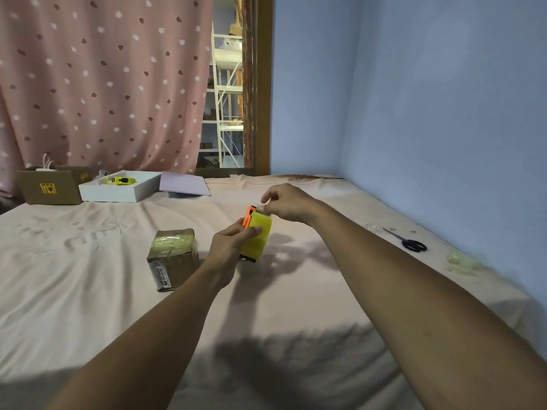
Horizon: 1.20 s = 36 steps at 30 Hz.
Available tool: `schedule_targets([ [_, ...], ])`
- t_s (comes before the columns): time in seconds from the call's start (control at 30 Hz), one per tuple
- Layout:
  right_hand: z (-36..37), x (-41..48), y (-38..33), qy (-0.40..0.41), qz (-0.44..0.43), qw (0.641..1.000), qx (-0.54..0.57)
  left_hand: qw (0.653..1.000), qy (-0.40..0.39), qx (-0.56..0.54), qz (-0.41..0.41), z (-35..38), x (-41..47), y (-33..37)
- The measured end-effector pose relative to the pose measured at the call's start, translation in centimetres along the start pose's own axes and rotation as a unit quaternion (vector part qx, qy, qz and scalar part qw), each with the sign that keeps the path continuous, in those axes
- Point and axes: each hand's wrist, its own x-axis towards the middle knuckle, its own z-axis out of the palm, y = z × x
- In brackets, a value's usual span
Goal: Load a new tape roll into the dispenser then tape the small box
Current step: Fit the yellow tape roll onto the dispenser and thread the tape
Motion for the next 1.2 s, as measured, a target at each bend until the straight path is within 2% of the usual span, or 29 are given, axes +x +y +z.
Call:
schedule_targets([
  [0.2,0.5,0.1,0.9,-0.042,0.001,0.999,-0.022,1.000,-0.007,0.018,0.019,0.3,0.2,0.8],
  [0.37,0.0,0.6,1.4,0.027,0.006,0.996,0.084,0.999,-0.029,0.012,0.023,0.3,0.5,1.2],
  [0.63,-0.3,0.7,2.4,0.027,0.056,0.981,0.181,0.998,-0.057,0.004,-0.007,-0.4,0.7,0.2],
  [0.8,-0.1,1.0,2.9,0.007,0.085,0.968,0.235,1.000,-0.014,-0.010,-0.018,1.3,0.2,1.1],
  [0.9,-0.8,1.1,3.4,0.016,0.088,0.963,0.253,1.000,-0.022,-0.008,-0.019,2.0,-0.1,1.0],
  [1.2,-0.9,0.5,6.1,0.030,0.121,0.974,0.189,0.998,-0.005,0.016,-0.064,4.6,-1.3,-1.8],
])
